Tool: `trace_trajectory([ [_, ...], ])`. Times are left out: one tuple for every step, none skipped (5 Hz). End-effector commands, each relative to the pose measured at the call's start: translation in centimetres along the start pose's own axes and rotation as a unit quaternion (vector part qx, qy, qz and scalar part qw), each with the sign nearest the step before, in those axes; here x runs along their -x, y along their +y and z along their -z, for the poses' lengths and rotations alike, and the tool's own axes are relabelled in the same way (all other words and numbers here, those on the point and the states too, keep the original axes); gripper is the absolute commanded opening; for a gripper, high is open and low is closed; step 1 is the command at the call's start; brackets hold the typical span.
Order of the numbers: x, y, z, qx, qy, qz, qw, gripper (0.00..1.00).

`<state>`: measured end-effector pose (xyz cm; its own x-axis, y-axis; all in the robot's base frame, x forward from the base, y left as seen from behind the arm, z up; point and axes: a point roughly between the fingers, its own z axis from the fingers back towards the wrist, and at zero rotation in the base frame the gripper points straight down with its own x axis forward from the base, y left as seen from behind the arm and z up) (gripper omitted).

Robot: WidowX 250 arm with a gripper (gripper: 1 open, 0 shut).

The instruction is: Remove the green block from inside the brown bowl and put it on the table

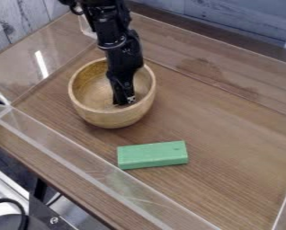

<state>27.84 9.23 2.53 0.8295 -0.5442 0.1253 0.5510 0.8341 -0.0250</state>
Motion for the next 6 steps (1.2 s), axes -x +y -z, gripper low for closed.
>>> trace_trajectory([
  [-0.3,0.7,-0.2,0.006,0.003,-0.005,1.0000,0.00],
  [-0.5,0.9,0.0,0.017,0.011,-0.007,0.9998,0.00],
  [-0.6,1.3,-0.2,0.015,0.003,-0.013,0.9998,0.00],
  [-0.7,1.9,-0.3,0.013,-0.004,-0.020,0.9997,0.00],
  [-0.5,1.7,-0.2,0.015,-0.003,-0.019,0.9997,0.00],
  [-0.4,1.4,0.0,0.018,-0.001,-0.018,0.9997,0.00],
])
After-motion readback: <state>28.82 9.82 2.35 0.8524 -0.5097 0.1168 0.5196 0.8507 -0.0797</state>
